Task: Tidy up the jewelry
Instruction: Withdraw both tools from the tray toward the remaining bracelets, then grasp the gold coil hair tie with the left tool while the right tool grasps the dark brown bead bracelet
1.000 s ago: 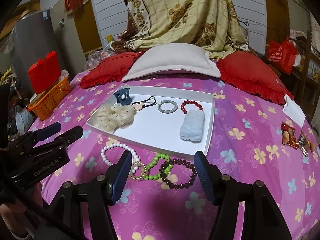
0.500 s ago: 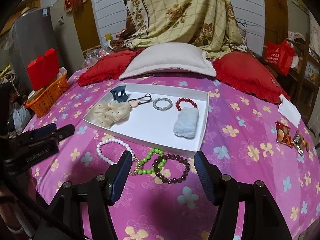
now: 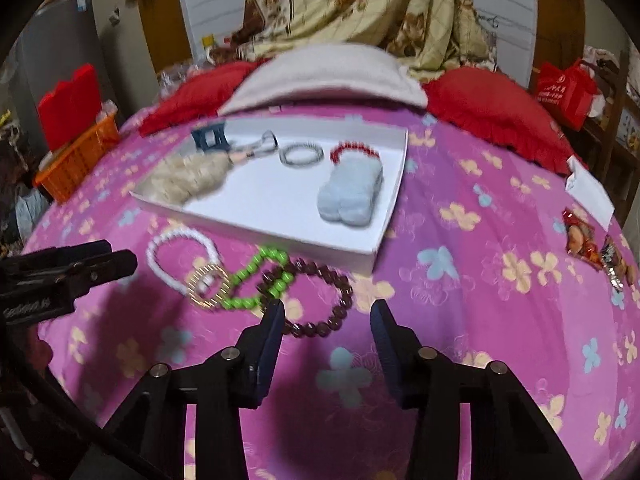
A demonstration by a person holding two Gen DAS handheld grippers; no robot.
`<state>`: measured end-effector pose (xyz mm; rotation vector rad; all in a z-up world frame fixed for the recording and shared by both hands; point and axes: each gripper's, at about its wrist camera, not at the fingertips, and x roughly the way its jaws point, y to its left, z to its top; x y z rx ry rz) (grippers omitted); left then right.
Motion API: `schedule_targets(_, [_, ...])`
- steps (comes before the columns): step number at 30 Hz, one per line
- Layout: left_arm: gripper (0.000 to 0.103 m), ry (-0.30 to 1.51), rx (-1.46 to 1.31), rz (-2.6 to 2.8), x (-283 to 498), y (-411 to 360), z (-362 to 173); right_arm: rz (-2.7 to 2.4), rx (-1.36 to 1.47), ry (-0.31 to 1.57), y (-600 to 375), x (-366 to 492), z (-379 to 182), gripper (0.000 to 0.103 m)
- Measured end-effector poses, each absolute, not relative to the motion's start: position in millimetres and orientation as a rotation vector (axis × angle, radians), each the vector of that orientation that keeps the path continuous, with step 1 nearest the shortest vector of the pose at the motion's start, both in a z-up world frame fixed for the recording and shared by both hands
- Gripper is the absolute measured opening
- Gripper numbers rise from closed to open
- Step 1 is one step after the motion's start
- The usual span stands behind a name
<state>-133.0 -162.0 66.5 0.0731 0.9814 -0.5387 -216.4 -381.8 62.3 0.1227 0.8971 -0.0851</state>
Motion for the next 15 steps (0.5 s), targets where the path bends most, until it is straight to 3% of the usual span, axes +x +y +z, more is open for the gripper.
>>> schedule_targets(8, [0.064,1.029,0.189,-0.592,-124.3,-201.9,38.6,-0.062,0.127,0.926,-395.0,-195.0,41.5,0.042])
schedule_targets(11, [0.053,1.063,0.206,-0.595,-117.1,-210.9,29.2,-0.052,0.133,0.926,-398.3,-190.3,37.4,0.042])
schedule_targets(15, [0.051,1.070,0.232,-0.614,-113.1,-220.0,24.9,-0.023,0.146,0.923,-401.5,-184.3,33.5,0.042])
